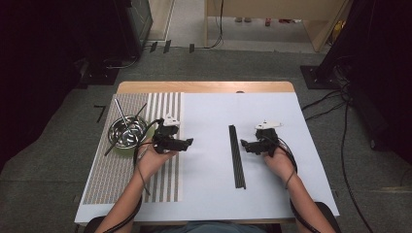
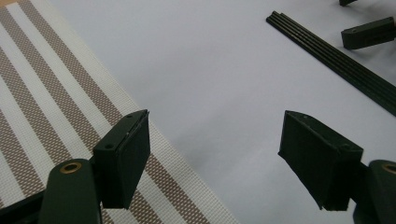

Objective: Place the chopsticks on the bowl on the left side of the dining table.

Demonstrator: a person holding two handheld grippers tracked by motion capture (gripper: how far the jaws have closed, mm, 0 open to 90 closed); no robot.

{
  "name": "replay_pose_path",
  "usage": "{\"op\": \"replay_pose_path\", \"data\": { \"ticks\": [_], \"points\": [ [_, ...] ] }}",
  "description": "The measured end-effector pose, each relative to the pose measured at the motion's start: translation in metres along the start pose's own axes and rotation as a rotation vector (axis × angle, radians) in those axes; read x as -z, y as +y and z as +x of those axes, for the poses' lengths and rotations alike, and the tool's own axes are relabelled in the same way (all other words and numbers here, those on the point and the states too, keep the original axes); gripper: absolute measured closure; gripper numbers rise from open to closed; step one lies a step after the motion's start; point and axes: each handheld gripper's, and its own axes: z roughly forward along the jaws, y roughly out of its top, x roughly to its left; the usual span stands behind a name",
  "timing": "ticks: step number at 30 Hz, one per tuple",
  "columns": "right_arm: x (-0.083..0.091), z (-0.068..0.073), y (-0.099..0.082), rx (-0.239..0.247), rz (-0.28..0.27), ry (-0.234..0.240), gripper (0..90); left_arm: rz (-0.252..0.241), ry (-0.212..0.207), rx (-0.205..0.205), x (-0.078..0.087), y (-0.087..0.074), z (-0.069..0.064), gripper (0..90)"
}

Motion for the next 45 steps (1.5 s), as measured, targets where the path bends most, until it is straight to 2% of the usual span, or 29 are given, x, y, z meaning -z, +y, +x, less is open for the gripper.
{"op": "replay_pose_path", "data": {
  "ticks": [3, 14, 16, 21, 23, 28, 33, 37, 41, 45],
  "points": [
    [0.0, 0.0, 0.0, 0.003, -0.002, 0.0, 13.6, 0.004, -0.003, 0.005, -0.003, 0.001, -0.003, 24.9],
    [0.0, 0.0, 0.0, 0.001, 0.0, 0.0, 13.6, 0.003, -0.013, -0.015, -0.011, 0.0, -0.014, 24.9],
    [0.0, 0.0, 0.0, 0.001, 0.0, 0.0, 13.6, 0.002, -0.015, -0.031, -0.013, -0.001, -0.017, 24.9],
    [0.0, 0.0, 0.0, 0.001, 0.0, 0.0, 13.6, -0.007, -0.025, -0.03, -0.017, -0.001, -0.023, 25.0],
    [0.0, 0.0, 0.0, 0.0, 0.0, 0.0, 13.6, -0.002, -0.024, -0.043, -0.019, 0.0, -0.026, 25.0],
    [0.0, 0.0, 0.0, 0.001, 0.0, 0.001, 13.6, 0.007, -0.034, -0.046, -0.023, -0.001, -0.031, 24.9],
    [0.0, 0.0, 0.0, 0.0, 0.0, 0.0, 13.6, -0.021, -0.025, -0.046, -0.025, -0.001, -0.037, 25.2],
    [0.0, 0.0, 0.0, 0.001, 0.0, 0.0, 13.6, -0.023, -0.044, -0.032, -0.029, -0.001, -0.041, 25.3],
    [0.0, 0.0, 0.0, 0.001, 0.0, 0.0, 13.6, -0.01, -0.05, -0.048, -0.033, -0.002, -0.047, 25.3],
    [0.0, 0.0, 0.0, 0.001, 0.0, 0.0, 13.6, -0.024, -0.05, -0.059, -0.035, -0.002, -0.053, 25.3]
  ]
}}
